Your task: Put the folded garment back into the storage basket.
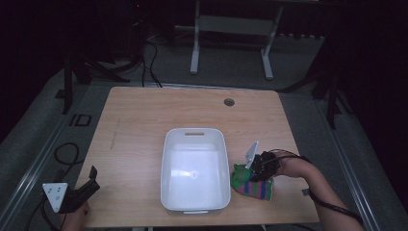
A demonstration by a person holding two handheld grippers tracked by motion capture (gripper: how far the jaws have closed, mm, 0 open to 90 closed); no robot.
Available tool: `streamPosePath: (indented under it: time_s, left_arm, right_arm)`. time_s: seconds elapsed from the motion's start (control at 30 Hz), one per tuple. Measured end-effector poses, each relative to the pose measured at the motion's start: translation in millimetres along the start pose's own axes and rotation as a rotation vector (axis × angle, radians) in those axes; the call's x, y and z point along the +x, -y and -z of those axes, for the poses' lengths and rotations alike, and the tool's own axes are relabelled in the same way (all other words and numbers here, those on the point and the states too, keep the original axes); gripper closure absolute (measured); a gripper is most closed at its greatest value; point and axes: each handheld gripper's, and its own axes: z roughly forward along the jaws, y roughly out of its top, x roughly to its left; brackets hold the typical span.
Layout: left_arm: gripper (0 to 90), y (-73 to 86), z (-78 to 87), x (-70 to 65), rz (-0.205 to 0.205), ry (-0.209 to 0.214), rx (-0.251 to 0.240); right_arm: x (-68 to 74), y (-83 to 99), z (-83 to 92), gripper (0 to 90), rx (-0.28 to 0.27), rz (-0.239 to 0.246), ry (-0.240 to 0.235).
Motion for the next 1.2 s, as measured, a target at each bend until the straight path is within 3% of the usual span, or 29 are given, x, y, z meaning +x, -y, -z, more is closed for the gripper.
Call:
streamPosePath:
  time_s: [0.6, 0.87, 1.0, 1.2]
  left_arm:
    - [2.2, 0.0, -0.1, 0.2, 0.002, 0.0, 0.0]
    - [2.2, 0.0, -0.1, 0.2, 0.001, 0.002, 0.0]
    - [2.2, 0.0, -0.1, 0.3, 0.002, 0.004, -0.002]
    - [2.2, 0.0, -0.1, 0.5, 0.004, 0.005, -0.002]
  right_arm:
    - [9.8, 0.3, 70.9, 76.8, -0.032, 0.007, 0.066]
    - [14.6, -12.7, 118.9, 76.8, -0.067, 0.028, 0.126]
    - [15.5, -18.1, 127.1, 76.8, -0.051, 0.031, 0.137]
    - [17.7, -29.3, 136.4, 76.8, -0.069, 0.047, 0.139]
